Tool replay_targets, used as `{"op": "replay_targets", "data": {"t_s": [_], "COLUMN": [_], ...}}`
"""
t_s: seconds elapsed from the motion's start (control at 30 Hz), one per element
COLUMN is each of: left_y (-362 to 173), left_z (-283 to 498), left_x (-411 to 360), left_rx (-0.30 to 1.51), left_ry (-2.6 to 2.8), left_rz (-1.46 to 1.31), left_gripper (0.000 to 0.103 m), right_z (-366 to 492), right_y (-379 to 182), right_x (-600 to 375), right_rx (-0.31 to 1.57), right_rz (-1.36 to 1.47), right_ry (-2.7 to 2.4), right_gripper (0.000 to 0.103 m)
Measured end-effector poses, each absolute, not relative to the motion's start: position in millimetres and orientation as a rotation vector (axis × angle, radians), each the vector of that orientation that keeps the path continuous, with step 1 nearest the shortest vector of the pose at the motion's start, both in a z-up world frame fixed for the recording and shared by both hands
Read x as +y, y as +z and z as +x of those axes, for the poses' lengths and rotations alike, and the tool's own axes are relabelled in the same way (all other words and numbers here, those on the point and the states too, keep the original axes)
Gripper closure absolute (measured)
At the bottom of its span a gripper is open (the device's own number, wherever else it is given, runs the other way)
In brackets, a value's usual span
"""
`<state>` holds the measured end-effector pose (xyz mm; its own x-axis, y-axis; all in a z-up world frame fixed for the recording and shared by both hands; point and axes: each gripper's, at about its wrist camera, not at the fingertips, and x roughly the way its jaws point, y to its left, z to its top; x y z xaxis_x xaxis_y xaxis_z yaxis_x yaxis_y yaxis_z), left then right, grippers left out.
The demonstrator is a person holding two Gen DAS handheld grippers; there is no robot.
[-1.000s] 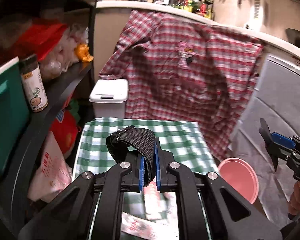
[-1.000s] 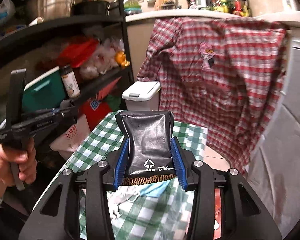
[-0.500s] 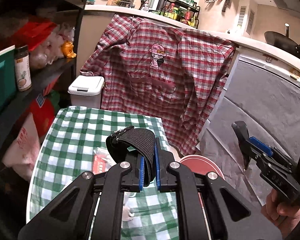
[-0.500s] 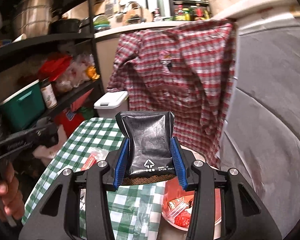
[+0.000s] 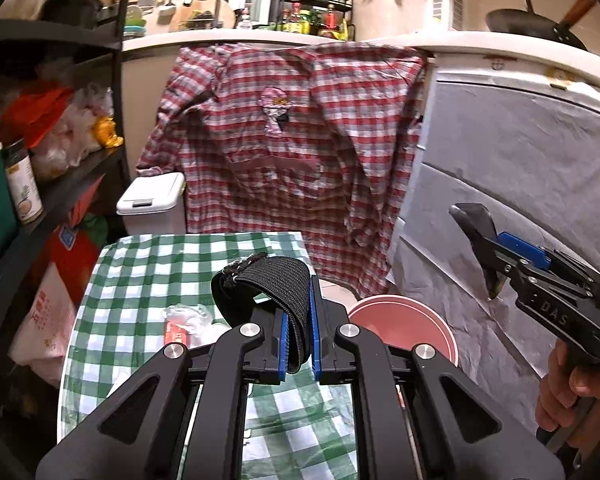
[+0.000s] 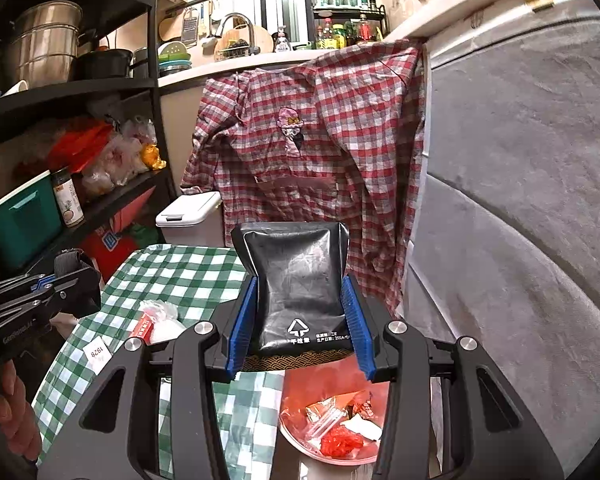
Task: Collect trash
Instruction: 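Carry the strap and sachet over the pink bucket with both tools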
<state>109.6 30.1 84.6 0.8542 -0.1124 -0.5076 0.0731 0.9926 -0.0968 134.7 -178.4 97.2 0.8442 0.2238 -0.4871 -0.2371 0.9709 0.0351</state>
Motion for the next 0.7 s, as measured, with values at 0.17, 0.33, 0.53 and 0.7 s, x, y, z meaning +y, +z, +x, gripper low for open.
{"op": "replay_targets", "data": {"t_s": [0.17, 0.33, 0.53, 0.7], "left_y": [80, 75, 67, 58], "left_z": [115, 122, 130, 139], "left_x": [17, 7, -4, -16], "left_rx": [0.549, 0.559, 0.578, 0.601], "left_ry": [-0.111, -0.120, -0.139, -0.179], "left_rz": [-0.064, -0.058, -0.055, -0.063], "left_gripper": [0.095, 0.095, 0.095, 0.095], "right_z": [136, 142, 148, 154], "right_y": [94, 90, 82, 75], "right_x": [-193, -206, -218, -225], "right_rx": [0.511, 0.523, 0.545, 0.572], "right_rz": [-0.015, -0.006, -0.006, -0.002], "right_ry": [0.223, 0.205, 0.192, 0.170], "right_gripper": [0.059, 0.059, 0.059, 0.059]}}
